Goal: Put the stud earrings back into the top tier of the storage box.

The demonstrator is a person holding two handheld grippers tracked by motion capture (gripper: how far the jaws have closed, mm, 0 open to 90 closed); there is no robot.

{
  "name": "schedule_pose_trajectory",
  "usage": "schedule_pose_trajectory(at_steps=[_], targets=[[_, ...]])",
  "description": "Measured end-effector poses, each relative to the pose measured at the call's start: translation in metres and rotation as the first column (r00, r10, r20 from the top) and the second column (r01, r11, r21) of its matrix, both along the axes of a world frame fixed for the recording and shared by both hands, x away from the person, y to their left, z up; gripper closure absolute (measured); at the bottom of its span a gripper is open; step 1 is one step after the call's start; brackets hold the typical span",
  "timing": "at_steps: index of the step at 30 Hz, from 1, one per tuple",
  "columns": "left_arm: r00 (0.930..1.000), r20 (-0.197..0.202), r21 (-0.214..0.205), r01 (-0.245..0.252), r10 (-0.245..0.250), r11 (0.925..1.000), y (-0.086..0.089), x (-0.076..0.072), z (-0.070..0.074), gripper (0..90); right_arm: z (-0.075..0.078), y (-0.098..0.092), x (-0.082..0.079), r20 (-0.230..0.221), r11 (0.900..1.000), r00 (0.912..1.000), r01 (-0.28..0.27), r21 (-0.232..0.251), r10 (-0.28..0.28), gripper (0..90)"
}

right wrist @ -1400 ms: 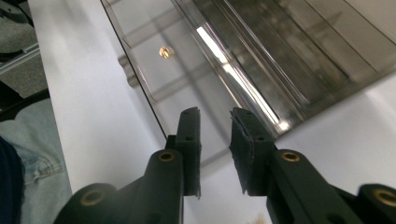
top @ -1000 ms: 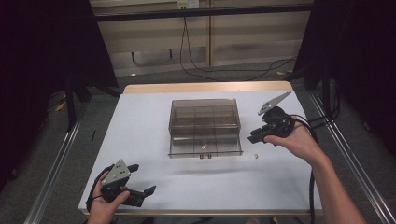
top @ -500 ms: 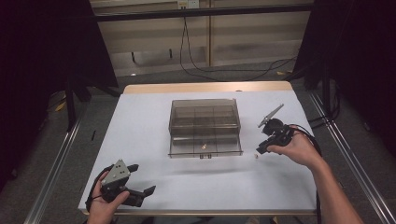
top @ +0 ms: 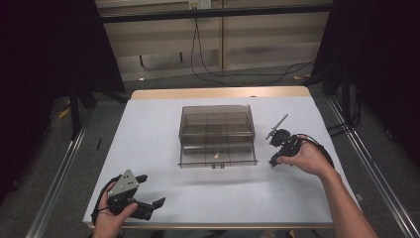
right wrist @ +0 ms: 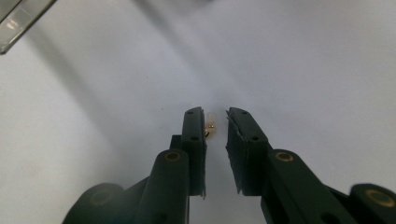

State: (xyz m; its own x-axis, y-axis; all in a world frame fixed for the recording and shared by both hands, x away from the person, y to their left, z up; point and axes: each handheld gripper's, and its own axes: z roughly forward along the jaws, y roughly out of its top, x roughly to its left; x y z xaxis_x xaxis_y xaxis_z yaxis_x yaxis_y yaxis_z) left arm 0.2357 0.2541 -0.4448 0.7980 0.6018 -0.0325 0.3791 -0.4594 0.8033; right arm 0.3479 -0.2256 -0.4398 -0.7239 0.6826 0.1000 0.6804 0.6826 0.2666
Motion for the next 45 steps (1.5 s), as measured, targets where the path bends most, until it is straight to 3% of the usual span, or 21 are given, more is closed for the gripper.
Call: schedule_pose_trajectory(at_steps=[14,45], targets=[[1.0000,0.003,0.011,0.007,-0.007,0.9999,-0.0002,-0.0003,-0.0001,3.1,-0.0026,0.0037,0.0035,0.021,0.9999,0.9998,0.001,0.017,-0.002,75.4],[1.0000,-0.001,0.012,0.007,-0.007,0.9999,-0.0007,0.0001,-0.0005,3.1,-0.0079,-0.0048,-0.0012,-0.028,0.9982,0.9994,-0.021,-0.057,0.020,80.4]])
